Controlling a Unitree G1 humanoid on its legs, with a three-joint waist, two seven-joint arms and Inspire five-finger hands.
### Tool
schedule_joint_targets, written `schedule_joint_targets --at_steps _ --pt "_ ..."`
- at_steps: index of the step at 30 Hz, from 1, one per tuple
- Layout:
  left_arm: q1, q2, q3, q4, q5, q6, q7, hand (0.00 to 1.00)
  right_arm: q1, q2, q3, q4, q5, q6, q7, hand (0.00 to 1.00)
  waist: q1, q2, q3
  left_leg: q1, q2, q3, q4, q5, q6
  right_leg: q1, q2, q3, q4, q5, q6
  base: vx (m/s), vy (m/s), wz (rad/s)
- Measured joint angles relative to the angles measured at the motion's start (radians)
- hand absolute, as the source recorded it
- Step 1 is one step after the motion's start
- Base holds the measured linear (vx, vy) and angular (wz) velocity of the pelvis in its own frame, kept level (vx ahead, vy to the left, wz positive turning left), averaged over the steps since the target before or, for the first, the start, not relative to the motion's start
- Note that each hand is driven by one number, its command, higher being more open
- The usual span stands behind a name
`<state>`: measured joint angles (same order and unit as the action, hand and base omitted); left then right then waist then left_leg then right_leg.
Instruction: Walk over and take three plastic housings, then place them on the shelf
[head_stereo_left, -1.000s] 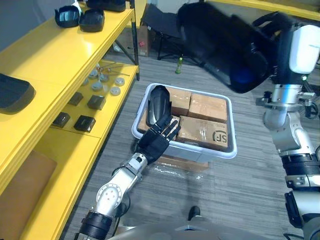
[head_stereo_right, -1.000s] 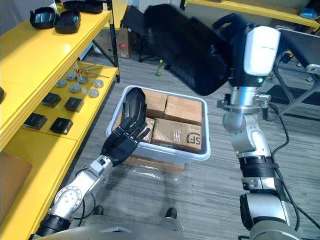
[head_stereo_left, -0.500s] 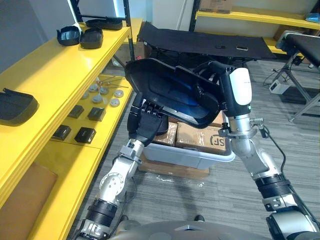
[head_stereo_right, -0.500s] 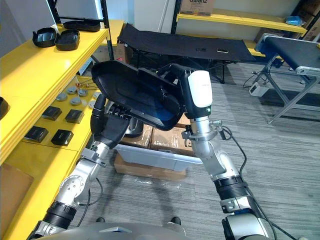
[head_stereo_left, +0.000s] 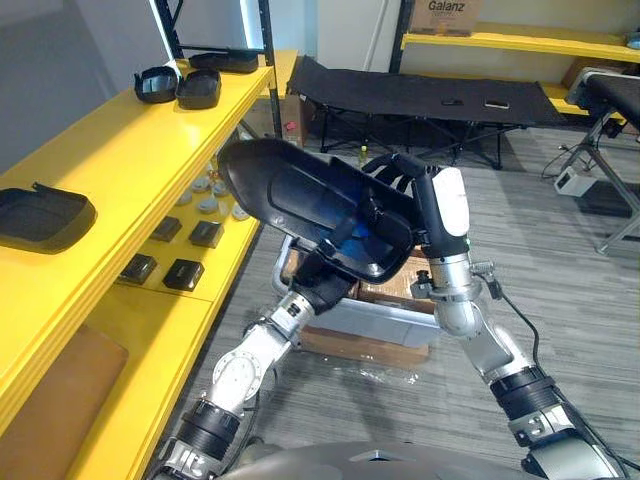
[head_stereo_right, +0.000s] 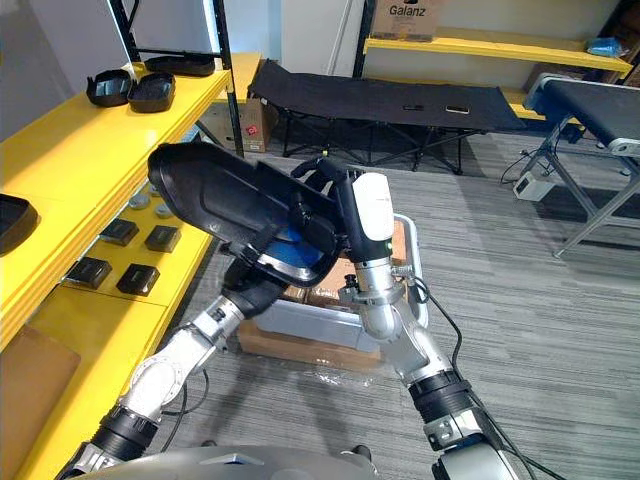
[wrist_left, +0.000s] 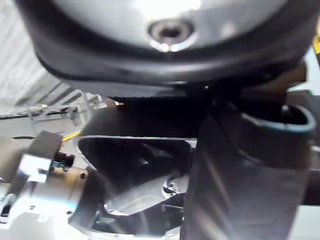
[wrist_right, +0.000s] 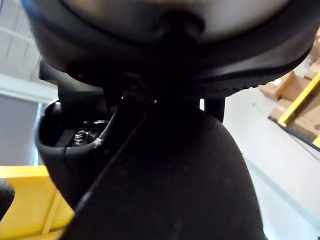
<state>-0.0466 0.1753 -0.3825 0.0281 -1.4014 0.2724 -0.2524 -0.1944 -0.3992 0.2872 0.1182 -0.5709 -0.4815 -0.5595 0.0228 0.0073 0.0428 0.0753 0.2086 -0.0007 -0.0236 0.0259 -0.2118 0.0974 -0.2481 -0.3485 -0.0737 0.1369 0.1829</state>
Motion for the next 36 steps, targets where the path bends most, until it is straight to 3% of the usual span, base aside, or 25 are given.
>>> schedule_joint_targets --at_steps 4,18,22,28,29,33,36 --pt "0.000 0.003 -0.016 0.000 0.053 -0.003 0.001 0.00 0.026 -0.004 0.011 0.000 0.038 0.006 -0.013 0.00 -0.001 0.002 -0.016 0.001 0.000 0.001 0.002 -0.003 -0.001 0.001 0.000 0.000 -0.001 0.000 0.000 0.00 0.000 0.00" --pt "0.003 0.036 -0.077 0.002 0.100 -0.130 0.127 0.00 0.053 -0.016 0.061 -0.013 0.046 0.030 -0.041 0.00 0.002 -0.016 -0.043 0.001 0.000 0.002 0.004 -0.008 -0.001 0.001 0.000 0.000 -0.001 -0.003 -0.005 0.00 0.000 0.00" --pt "0.021 0.037 -0.083 0.002 0.064 -0.148 0.145 0.00 0.066 0.009 0.065 -0.013 0.046 0.043 -0.034 0.00 0.003 -0.016 -0.043 0.002 0.000 0.001 0.004 -0.008 -0.001 0.002 0.000 0.000 -0.001 -0.004 -0.005 0.00 0.000 0.00" --pt "0.074 0.037 -0.082 0.002 0.088 -0.236 0.145 0.00 0.075 0.071 0.092 0.004 0.045 0.059 -0.033 0.00 0.011 -0.030 -0.051 0.004 0.000 -0.001 0.003 -0.009 -0.002 0.005 0.001 -0.004 -0.001 -0.009 -0.014 0.00 0.000 0.00" --pt "0.087 0.037 -0.080 0.002 0.116 -0.261 0.145 0.00 0.083 0.089 0.095 0.006 0.044 0.061 -0.032 1.00 0.013 -0.035 -0.055 0.004 0.000 -0.001 0.003 -0.010 -0.002 0.005 0.001 -0.004 -0.001 -0.010 -0.014 0.00 0.000 0.00" --pt "0.097 0.028 -0.055 0.002 0.198 -0.306 0.181 0.00 0.105 0.125 0.109 0.007 0.049 0.054 -0.030 1.00 0.029 -0.042 -0.055 0.005 0.001 -0.001 0.004 -0.011 -0.002 0.005 0.001 -0.004 -0.001 -0.011 -0.015 0.00 0.000 0.00" --pt "0.102 -0.013 0.045 0.002 0.254 -0.367 0.223 0.00 0.128 0.168 0.173 0.005 0.056 0.029 0.005 1.00 0.028 -0.045 -0.055 0.005 0.002 0.000 0.004 -0.012 -0.002 0.005 0.002 -0.003 -0.001 -0.011 -0.016 0.00 0.000 0.00"
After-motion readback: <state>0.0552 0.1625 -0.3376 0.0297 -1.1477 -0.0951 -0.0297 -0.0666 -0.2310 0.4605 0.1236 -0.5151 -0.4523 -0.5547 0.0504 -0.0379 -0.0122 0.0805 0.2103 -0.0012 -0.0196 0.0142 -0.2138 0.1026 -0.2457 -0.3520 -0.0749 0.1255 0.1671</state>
